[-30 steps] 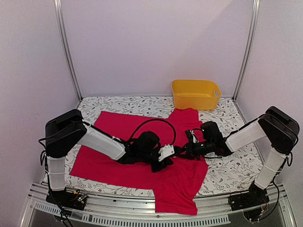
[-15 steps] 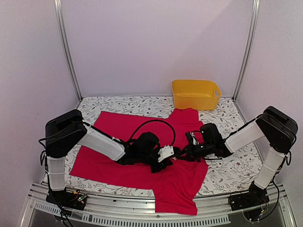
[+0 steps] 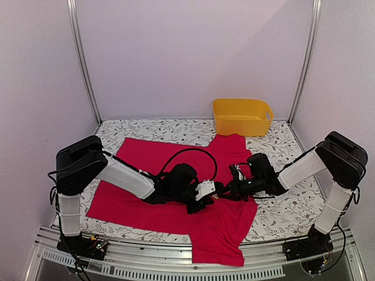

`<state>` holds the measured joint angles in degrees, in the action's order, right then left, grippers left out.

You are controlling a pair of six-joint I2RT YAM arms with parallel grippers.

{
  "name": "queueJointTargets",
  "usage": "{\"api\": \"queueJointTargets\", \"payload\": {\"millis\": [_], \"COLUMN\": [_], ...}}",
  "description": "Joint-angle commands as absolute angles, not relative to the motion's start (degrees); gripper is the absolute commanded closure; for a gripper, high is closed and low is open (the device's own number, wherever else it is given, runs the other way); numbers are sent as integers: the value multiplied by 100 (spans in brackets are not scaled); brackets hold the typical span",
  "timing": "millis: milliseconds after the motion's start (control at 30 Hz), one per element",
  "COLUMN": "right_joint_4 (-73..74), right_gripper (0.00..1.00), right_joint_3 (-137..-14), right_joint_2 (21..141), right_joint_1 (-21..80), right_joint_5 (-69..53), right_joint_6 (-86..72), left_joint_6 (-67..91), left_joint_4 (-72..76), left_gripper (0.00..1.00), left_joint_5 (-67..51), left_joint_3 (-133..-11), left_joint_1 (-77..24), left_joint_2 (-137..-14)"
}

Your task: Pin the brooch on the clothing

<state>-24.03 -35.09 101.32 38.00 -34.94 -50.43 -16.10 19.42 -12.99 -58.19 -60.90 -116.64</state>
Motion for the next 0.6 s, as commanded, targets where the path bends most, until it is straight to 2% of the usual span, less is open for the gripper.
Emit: {"api": "queueJointTargets", "payload": {"millis": [0, 233, 267, 333, 400, 500, 567], "right_joint_4": [-2427, -2358, -2320, -2147, -2025, -1986, -1986], "right_gripper": [100, 100, 100, 100, 100, 100, 100], "right_joint_3": [-3419, -3412, -3446, -3560, -3640, -3697, -3715], "right_joint_2": [10157, 10116, 10123, 10113, 10070, 10047, 10062], "right_joint_1": [3875, 3876, 3876, 3876, 3876, 3875, 3876], "right_joint_5": [-3594, -3510, -3507, -3462, -3408, -3399, -3418], "right_joint_6": [-5112, -5074, -5059, -4960, -4865, -4818, -4816], "left_joint_6": [-1661, -1714, -1740, -1792, -1843, -1926, -1867], "left_joint_4": [2065, 1971, 1828, 1507, 1346, 1201, 1189], "left_gripper": [100, 100, 94, 74, 64, 61, 63], "left_joint_5": [-1270, -1384, -1469, -1564, -1566, -1602, -1506], "left_joint_3": [-5759, -5772, -5819, -5900, -5870, -5893, -6035], "left_joint_1": [-6108, -6098, -6092, -6078, -6037, -5969, -5973], "left_joint_2": [-11621, -11610, -11610, -11607, -11578, -11630, -11742]}}
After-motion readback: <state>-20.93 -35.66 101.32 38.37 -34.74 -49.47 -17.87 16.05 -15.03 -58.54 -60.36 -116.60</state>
